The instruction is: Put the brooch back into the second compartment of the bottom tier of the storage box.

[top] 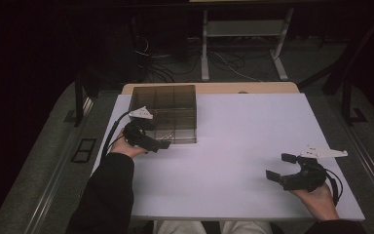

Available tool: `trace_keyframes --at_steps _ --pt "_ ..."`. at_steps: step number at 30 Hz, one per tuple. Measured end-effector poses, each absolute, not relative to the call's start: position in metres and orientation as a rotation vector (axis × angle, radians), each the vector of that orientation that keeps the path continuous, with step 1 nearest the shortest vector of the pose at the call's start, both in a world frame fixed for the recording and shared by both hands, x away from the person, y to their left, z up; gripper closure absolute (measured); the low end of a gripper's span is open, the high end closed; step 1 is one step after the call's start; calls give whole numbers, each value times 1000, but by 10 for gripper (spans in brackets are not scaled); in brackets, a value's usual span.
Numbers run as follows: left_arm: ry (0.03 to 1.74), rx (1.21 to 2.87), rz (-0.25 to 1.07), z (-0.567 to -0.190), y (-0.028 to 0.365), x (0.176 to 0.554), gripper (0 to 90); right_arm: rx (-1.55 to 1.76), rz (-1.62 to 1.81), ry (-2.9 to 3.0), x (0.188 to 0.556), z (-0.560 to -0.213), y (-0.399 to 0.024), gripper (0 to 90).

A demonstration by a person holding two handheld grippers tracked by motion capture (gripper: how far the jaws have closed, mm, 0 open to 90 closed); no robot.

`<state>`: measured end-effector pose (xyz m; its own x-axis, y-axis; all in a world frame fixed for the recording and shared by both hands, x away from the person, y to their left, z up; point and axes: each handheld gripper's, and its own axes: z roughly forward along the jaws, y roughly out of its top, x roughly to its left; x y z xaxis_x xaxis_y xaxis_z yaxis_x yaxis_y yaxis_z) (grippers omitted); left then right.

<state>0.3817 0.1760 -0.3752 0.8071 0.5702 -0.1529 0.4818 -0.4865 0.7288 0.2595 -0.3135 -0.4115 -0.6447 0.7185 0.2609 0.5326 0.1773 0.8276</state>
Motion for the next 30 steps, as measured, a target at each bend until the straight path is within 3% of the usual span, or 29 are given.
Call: trace_keyframes --at_steps 30 --pt "744 2001 226 -384 173 324 0 1228 1457 2256 258 -411 -313 5"
